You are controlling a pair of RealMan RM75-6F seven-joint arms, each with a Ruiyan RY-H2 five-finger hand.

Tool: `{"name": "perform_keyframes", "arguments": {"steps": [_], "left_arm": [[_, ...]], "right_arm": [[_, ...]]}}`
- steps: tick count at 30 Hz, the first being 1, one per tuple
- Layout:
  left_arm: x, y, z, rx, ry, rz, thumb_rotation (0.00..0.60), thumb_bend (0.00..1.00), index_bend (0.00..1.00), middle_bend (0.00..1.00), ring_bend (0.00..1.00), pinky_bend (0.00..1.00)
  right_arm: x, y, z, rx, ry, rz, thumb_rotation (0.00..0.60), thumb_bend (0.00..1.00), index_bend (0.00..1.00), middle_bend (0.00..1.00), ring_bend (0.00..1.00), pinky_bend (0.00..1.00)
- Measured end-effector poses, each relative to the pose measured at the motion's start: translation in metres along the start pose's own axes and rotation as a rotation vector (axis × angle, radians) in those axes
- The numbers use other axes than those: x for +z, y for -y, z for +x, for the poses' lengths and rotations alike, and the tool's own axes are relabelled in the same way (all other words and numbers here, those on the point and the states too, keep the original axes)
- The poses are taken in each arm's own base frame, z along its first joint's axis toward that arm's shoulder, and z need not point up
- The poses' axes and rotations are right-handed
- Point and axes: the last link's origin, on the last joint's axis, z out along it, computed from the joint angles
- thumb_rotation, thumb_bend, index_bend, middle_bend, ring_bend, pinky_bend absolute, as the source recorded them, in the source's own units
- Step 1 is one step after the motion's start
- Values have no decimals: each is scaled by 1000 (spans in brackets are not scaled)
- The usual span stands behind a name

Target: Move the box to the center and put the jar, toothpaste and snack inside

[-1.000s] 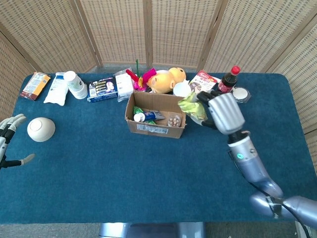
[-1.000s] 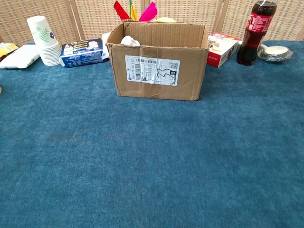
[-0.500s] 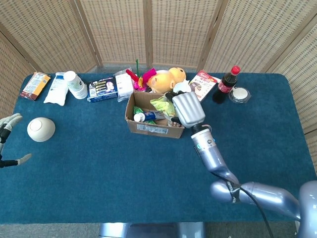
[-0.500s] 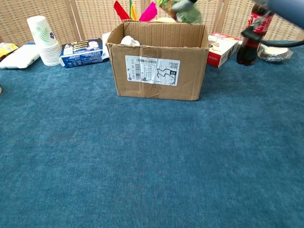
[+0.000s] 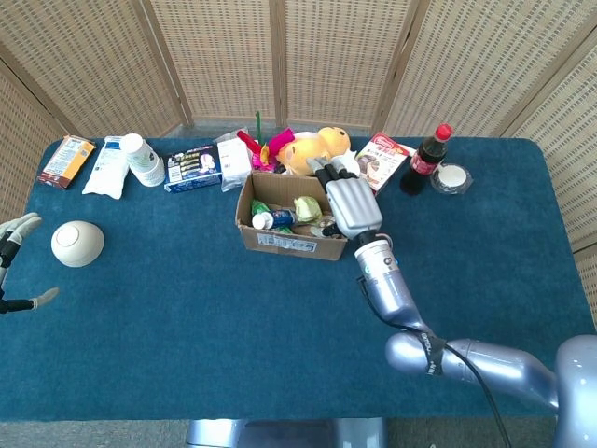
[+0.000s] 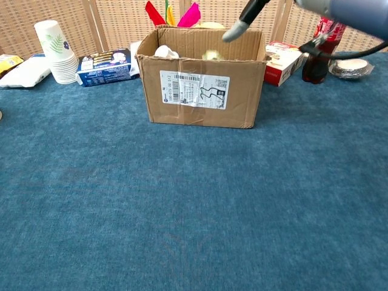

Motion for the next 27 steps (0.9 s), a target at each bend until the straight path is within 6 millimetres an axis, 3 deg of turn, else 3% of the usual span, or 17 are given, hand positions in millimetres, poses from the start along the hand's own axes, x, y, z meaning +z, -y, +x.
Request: {"name": "perform_keyframes", "arguments": {"steps": [9, 17, 20, 27], "left_arm": [[-6, -3, 3, 19, -28, -12, 600, 242, 0, 0, 0, 77], [-13, -7, 1, 73, -61, -8, 600, 243, 0, 0, 0, 72], [-20, -6, 0, 86, -79, -1, 600, 242, 0, 0, 0, 73], [-43, 1, -12, 87, -87, 23, 600, 242, 0, 0, 0, 66]], "right_arm": [[-27, -9, 31, 25, -69, 82, 600, 0, 0, 0, 0, 232], [-99, -66, 64, -42, -190, 23, 600, 0, 63, 0, 0, 196], [-126, -89, 63, -79, -212, -30, 600, 0, 88, 0, 0, 135], [-190, -139, 45, -114, -143, -161, 600, 0, 131, 0, 0, 119]]}}
